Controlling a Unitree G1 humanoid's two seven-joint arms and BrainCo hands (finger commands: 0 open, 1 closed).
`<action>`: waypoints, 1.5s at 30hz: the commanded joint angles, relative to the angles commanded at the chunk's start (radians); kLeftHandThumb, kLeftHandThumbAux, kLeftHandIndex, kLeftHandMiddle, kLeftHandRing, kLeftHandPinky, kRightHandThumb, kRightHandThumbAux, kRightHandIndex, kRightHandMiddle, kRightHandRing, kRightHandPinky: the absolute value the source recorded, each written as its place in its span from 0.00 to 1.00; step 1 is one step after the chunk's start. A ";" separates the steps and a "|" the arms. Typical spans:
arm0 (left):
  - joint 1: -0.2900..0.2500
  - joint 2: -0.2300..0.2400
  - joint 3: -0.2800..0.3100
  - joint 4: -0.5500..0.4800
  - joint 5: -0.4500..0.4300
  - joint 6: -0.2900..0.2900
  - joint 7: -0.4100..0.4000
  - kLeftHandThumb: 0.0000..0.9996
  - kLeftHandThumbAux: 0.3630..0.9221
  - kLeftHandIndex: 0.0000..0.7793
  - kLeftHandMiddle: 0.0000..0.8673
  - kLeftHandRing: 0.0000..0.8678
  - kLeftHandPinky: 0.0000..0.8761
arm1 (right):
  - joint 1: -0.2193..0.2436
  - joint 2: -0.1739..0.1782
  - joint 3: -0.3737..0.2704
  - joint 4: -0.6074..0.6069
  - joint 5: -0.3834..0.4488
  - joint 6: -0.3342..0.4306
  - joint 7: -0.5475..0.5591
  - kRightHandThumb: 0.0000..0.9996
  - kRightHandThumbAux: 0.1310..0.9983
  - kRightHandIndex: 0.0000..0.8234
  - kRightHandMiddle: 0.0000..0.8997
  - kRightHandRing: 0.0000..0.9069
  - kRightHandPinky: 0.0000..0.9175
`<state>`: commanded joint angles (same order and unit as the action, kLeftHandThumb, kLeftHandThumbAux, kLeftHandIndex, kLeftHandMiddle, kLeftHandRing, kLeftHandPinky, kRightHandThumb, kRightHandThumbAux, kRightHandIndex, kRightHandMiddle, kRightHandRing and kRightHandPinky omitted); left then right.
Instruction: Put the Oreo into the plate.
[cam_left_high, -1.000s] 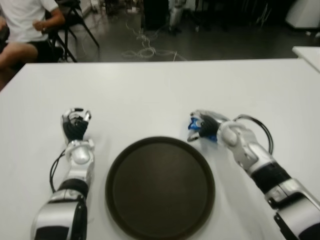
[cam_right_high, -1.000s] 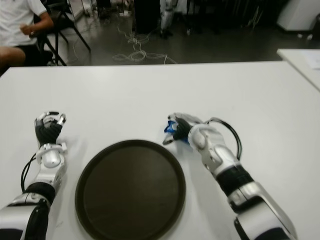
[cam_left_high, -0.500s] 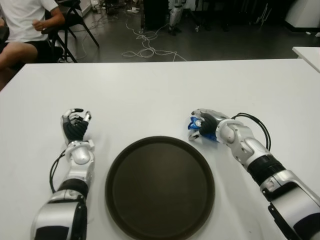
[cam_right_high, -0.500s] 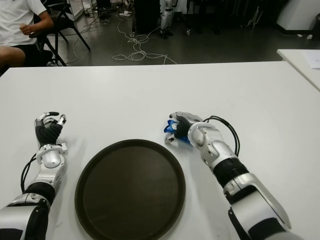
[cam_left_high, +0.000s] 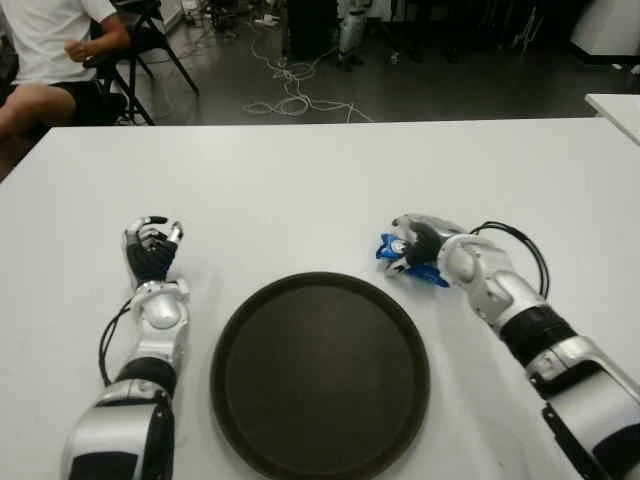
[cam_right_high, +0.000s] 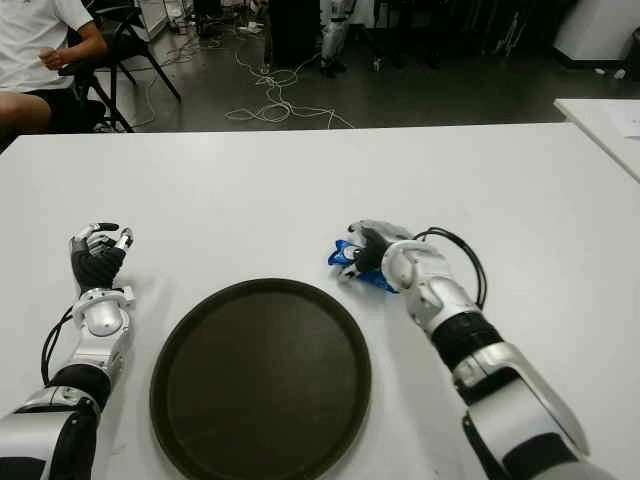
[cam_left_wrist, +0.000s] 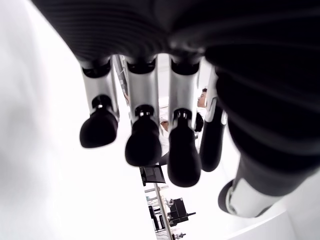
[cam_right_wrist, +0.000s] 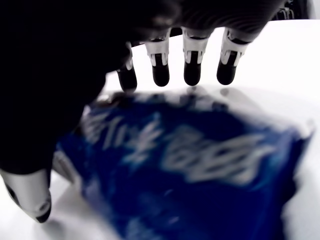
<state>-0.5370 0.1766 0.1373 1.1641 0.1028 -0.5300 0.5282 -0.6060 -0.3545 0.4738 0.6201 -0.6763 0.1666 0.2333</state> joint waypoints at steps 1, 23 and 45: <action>0.000 0.000 0.000 0.000 0.000 0.000 -0.001 0.70 0.64 0.56 0.85 0.87 0.88 | 0.004 -0.005 -0.001 -0.011 0.000 0.004 0.003 0.00 0.58 0.00 0.00 0.00 0.00; -0.002 0.002 0.017 0.009 -0.012 -0.002 -0.028 0.70 0.63 0.56 0.85 0.87 0.89 | 0.118 -0.126 -0.041 -0.204 0.003 0.050 0.048 0.00 0.57 0.00 0.00 0.00 0.00; -0.004 -0.002 0.028 0.005 -0.029 0.006 -0.046 0.70 0.63 0.56 0.86 0.88 0.89 | 0.195 -0.172 -0.061 -0.380 -0.005 0.100 0.150 0.00 0.52 0.00 0.00 0.00 0.00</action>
<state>-0.5412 0.1751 0.1655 1.1691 0.0734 -0.5237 0.4821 -0.4114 -0.5268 0.4132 0.2402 -0.6814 0.2668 0.3835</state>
